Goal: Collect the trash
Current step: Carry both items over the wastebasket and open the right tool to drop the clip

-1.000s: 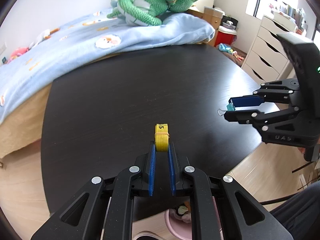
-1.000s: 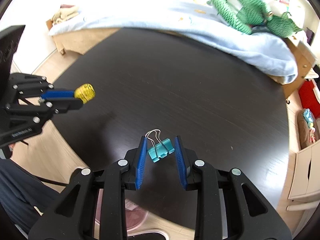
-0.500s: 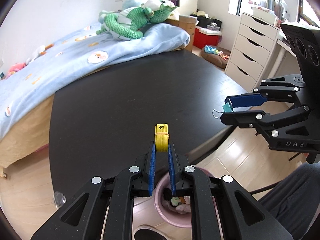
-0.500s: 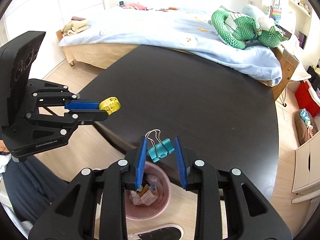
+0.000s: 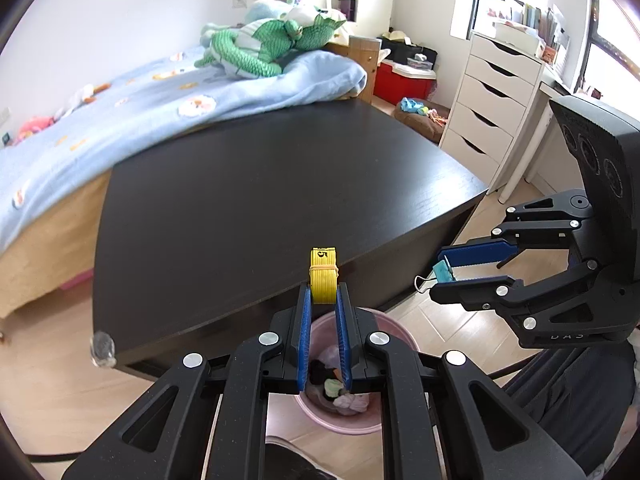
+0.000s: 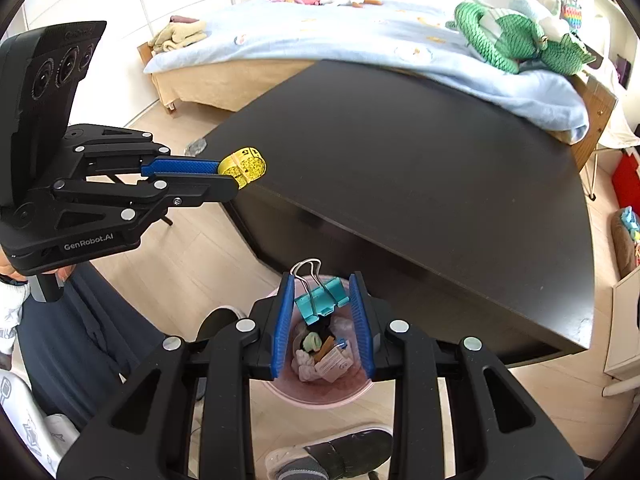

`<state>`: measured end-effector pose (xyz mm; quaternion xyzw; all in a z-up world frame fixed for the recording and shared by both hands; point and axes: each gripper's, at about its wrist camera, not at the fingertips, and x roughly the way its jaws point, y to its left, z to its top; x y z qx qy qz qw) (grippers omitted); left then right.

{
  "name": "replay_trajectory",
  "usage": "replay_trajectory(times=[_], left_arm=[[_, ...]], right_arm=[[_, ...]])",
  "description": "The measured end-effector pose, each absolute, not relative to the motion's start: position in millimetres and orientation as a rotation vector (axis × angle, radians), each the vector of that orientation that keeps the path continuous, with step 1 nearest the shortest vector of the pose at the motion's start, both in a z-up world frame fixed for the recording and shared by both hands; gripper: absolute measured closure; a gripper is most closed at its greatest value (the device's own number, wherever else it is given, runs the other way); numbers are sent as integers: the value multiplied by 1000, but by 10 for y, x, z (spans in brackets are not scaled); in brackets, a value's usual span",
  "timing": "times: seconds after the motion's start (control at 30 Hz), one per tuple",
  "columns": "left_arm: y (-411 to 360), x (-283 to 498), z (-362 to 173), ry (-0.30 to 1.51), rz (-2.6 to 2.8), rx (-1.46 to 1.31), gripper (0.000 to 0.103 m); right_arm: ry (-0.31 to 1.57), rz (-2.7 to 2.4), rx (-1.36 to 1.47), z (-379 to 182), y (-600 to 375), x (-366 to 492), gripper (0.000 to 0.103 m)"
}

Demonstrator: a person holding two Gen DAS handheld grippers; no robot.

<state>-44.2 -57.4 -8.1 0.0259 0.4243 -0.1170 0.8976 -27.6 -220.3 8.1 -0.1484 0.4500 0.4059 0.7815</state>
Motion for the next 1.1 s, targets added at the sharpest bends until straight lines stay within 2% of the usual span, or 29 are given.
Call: replay_trajectory(times=[0.13, 0.17, 0.2, 0.33, 0.43, 0.57, 1.1], left_arm=[[-554, -456, -127, 888, -248, 49, 91], [-546, -465, -131, 887, -248, 47, 91], [-538, -464, -135, 887, -248, 44, 91], [-566, -469, -156, 891, -256, 48, 91], [-585, -463, -166, 891, -263, 52, 91], [-599, -466, -176, 890, -276, 52, 91], [-723, -526, -232, 912, -362, 58, 91]], right_arm=[[977, 892, -327, 51, -2174, -312, 72], [978, 893, -323, 46, -2175, -304, 66], [976, 890, -318, 45, -2178, -296, 45], [968, 890, -290, 55, -2192, -275, 15], [961, 867, -272, 57, -2222, -250, 8], [944, 838, -272, 49, -2265, -242, 5], [915, 731, -219, 111, -2523, -164, 5]])
